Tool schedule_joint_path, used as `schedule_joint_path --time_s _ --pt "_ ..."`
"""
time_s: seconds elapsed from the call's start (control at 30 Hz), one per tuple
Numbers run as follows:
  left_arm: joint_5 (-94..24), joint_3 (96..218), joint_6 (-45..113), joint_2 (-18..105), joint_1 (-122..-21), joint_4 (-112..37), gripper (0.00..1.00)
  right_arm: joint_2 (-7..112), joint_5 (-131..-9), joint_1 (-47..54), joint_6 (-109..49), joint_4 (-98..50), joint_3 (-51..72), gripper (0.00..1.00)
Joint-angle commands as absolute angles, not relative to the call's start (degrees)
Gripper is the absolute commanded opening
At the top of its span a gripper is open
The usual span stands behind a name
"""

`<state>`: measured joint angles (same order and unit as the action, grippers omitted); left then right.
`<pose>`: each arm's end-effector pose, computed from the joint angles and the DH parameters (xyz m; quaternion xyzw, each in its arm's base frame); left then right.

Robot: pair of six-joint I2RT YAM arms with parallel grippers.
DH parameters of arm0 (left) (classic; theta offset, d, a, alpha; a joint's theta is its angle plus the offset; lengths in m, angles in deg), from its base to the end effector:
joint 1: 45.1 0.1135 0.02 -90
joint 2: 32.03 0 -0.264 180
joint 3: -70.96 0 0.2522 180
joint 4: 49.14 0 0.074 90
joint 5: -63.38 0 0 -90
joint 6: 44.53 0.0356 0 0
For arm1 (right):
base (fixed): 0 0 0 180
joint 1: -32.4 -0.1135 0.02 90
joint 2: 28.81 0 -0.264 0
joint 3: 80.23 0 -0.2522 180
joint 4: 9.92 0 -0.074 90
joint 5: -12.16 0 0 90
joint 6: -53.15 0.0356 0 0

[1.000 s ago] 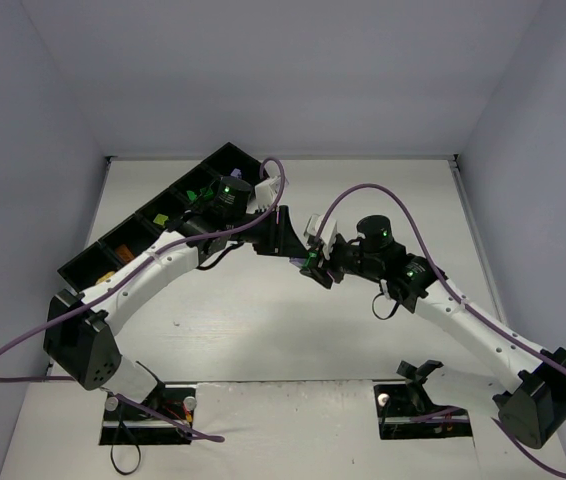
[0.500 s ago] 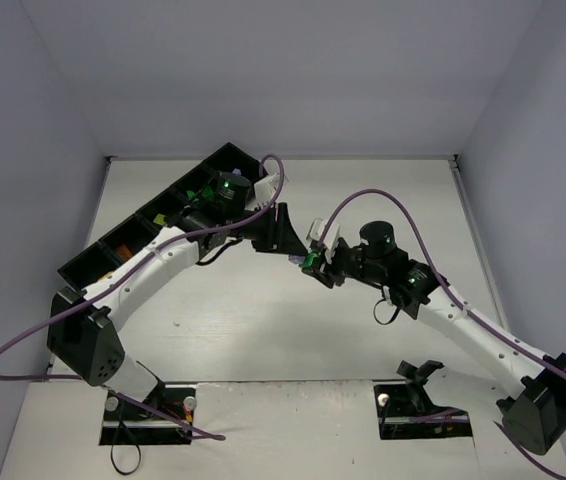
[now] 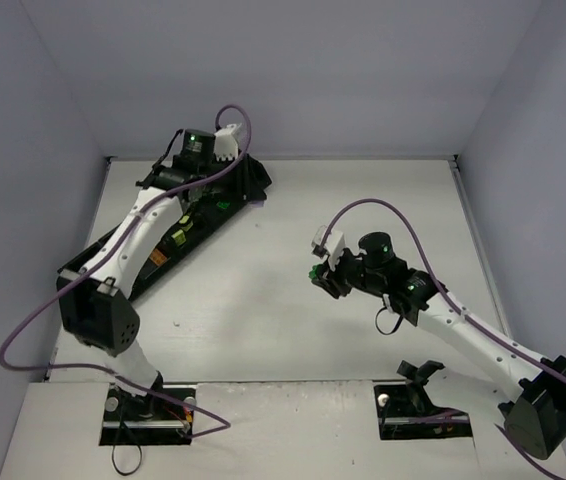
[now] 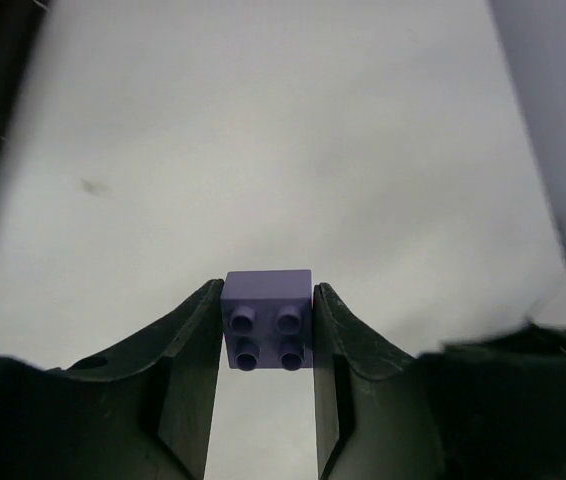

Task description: Sort the legos into containers by color

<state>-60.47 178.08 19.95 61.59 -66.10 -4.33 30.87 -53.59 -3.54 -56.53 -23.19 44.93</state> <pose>0.3387 -0.1512 0.3820 0.1097 0.8389 -0.4183 0.3305 0.1851 0.1522 0.2870 -0.4783 0.6426 0.2495 0.5441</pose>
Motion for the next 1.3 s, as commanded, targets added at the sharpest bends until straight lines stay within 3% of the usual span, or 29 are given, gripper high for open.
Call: schedule_joint_path --time_s 0.0,0.4,0.6,0.67,0.73,0.77,0.87,1.1,1.27 --pt "-42.1 185.6 31.3 66.9 -65.6 -7.2 0.06 28.6 -53.8 -3.1 -54.9 -20.4 42.2 0.0" --pt "-29.1 210.8 37.9 97.2 -60.7 -20.6 0.07 25.6 -52.8 -3.2 -51.2 -21.0 40.0 0.0" --pt "-30.6 219.1 36.3 106.4 -59.9 -23.6 0.19 25.6 -53.1 -3.1 -50.0 -22.2 39.3 0.0" --pt "-32.0 219.0 35.5 107.0 -59.8 -24.6 0.34 25.9 -53.1 -3.1 -50.0 -22.5 38.6 0.0" --pt "-32.7 218.7 34.5 106.7 -59.9 -26.0 0.45 26.6 -53.0 -3.1 -50.3 -22.8 38.2 0.0" --pt "-33.1 217.9 34.0 106.1 -59.9 -26.2 0.55 26.9 -53.0 -3.1 -50.5 -23.0 37.8 0.0" --pt "-34.8 214.7 32.9 102.3 -59.9 -26.2 0.65 27.5 -52.9 -3.1 -51.4 -23.0 37.4 0.0" --pt "-46.7 200.4 24.5 85.1 -60.0 -21.6 0.68 29.4 -53.1 -3.2 -56.8 -22.9 34.7 0.01" --pt "-68.7 187.3 13.3 71.8 -61.2 -25.4 0.68 30.7 -51.5 -3.1 -60.4 -22.9 33.3 0.02"
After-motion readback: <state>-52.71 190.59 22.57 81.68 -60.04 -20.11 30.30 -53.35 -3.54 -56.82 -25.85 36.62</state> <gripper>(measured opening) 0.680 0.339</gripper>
